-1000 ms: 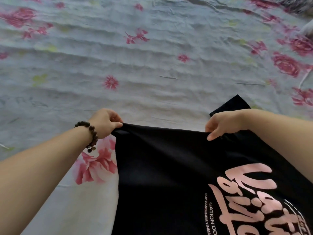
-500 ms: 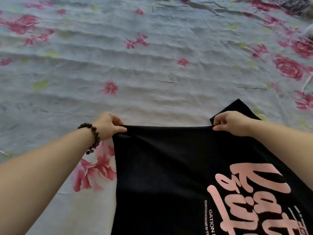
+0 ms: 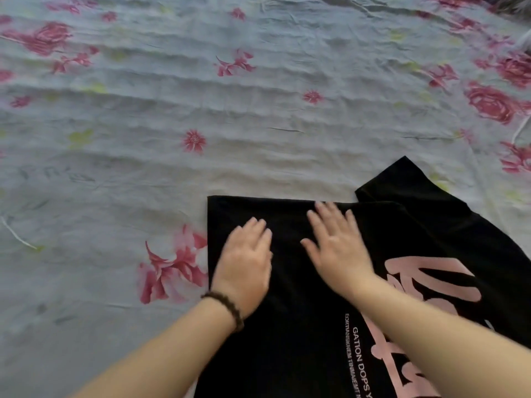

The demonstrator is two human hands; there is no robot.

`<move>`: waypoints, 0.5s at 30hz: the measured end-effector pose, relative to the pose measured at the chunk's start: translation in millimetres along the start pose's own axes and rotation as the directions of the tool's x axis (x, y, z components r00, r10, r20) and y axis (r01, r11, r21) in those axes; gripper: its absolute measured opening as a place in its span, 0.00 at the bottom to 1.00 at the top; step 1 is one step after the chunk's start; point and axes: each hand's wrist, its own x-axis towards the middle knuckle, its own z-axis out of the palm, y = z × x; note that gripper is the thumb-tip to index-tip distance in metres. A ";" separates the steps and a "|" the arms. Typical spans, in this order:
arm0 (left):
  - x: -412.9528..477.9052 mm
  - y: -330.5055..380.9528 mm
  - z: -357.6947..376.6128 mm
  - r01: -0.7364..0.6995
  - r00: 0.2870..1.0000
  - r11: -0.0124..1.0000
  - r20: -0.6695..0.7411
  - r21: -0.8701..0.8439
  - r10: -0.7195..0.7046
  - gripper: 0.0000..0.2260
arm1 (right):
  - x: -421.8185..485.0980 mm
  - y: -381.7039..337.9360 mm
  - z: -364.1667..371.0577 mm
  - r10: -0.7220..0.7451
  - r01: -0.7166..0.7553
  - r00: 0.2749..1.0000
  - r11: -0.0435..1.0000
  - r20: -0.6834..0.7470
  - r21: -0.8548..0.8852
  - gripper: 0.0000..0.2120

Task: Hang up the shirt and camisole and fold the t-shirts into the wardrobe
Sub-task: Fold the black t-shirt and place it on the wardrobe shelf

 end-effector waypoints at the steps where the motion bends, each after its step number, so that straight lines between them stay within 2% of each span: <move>1: -15.8 12.1 8.6 -0.011 0.996 0.999 0.091 0.049 0.007 0.24 | -14.9 -16.4 9.7 -0.007 0.007 0.999 1.000 0.038 0.022 0.29; 3: -46.2 21.1 21.7 0.013 0.979 0.993 0.199 0.118 -0.037 0.28 | -45.7 -48.2 24.5 -0.002 -0.001 0.997 0.999 0.076 0.034 0.28; 7: -92.7 -2.6 23.9 0.143 0.955 0.971 0.231 0.190 -0.186 0.31 | -95.0 -87.0 33.3 0.074 -0.081 0.994 0.992 0.084 0.091 0.26; 10: -121.8 -16.5 10.4 0.228 0.910 0.937 0.284 0.265 -0.302 0.35 | -127.3 -97.0 32.8 0.019 -0.028 0.993 0.997 0.119 0.073 0.27; 12: -138.9 -17.3 1.3 0.258 0.895 0.925 0.293 0.279 -0.338 0.34 | -146.8 -99.7 29.6 0.018 -0.028 0.989 0.997 0.148 0.066 0.28; 15: -173.0 -9.1 -9.1 0.255 0.853 0.920 0.379 0.296 -0.359 0.34 | -179.5 -109.3 23.2 0.023 -0.037 0.983 0.997 0.182 0.074 0.29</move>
